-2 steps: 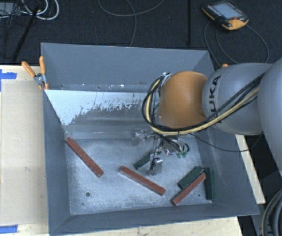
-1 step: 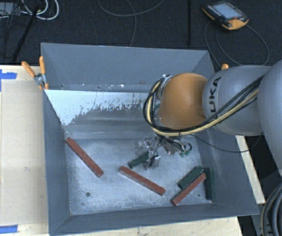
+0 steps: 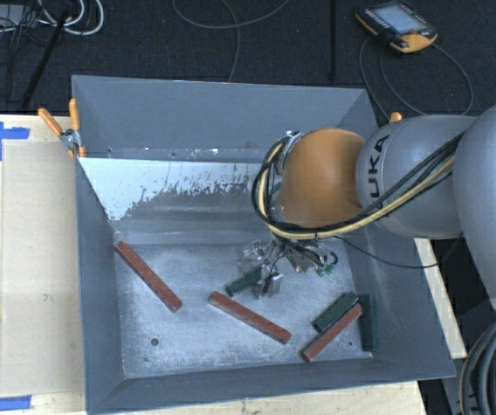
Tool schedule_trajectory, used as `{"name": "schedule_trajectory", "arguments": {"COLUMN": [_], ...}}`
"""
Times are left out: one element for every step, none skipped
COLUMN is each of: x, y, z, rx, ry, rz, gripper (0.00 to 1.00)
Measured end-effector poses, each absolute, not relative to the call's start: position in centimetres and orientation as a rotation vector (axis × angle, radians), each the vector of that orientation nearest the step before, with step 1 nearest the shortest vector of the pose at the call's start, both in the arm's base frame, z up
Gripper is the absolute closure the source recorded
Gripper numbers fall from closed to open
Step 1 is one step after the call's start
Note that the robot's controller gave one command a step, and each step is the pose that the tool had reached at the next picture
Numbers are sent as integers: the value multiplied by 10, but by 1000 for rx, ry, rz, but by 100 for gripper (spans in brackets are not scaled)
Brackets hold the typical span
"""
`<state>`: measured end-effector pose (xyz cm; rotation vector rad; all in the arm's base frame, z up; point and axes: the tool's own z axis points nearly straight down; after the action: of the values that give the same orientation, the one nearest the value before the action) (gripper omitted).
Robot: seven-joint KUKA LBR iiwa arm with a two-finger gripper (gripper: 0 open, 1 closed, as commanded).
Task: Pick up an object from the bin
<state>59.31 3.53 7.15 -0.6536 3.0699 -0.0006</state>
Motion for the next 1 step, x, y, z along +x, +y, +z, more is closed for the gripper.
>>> {"name": "schedule_trajectory", "arguments": {"x": [592], "y": [35], "z": [75], "rx": [-653], "ry": [3073], "rz": [0], "gripper": [100]}}
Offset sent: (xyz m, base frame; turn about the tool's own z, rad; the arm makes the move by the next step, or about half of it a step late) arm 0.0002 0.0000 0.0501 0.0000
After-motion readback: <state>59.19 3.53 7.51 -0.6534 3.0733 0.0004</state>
